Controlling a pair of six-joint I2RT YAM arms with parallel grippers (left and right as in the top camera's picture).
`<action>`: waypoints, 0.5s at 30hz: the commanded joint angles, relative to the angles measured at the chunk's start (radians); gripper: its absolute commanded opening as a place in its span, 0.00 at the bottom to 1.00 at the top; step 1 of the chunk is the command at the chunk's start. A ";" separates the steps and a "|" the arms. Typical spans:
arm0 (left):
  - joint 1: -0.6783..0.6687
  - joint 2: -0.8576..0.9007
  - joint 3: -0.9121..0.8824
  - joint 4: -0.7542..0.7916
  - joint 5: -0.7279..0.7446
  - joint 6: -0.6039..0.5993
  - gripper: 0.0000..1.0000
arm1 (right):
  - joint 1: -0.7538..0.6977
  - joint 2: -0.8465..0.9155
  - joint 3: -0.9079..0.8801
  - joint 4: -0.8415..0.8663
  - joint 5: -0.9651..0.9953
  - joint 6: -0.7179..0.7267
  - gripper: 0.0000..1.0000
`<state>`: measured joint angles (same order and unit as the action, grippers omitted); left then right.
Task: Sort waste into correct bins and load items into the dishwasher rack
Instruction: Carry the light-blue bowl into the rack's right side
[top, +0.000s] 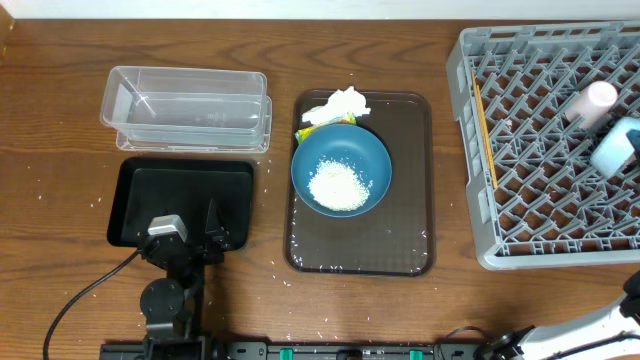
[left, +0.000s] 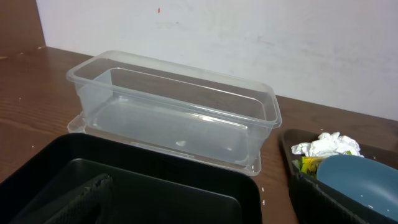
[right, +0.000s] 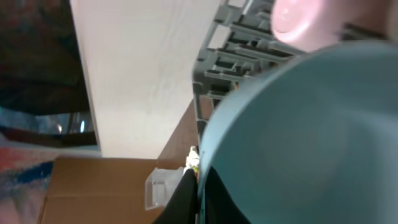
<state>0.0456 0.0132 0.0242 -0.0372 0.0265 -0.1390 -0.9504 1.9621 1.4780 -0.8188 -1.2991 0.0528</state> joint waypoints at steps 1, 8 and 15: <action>0.005 -0.003 -0.020 -0.034 -0.020 -0.012 0.92 | -0.023 0.009 -0.001 -0.021 0.054 0.014 0.07; 0.005 -0.003 -0.020 -0.034 -0.020 -0.012 0.92 | -0.039 -0.011 -0.001 -0.061 0.124 0.013 0.15; 0.005 -0.003 -0.020 -0.034 -0.020 -0.012 0.92 | -0.039 -0.098 -0.001 -0.121 0.257 0.013 0.27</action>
<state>0.0456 0.0132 0.0242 -0.0372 0.0261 -0.1390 -0.9871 1.9438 1.4773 -0.9298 -1.1034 0.0696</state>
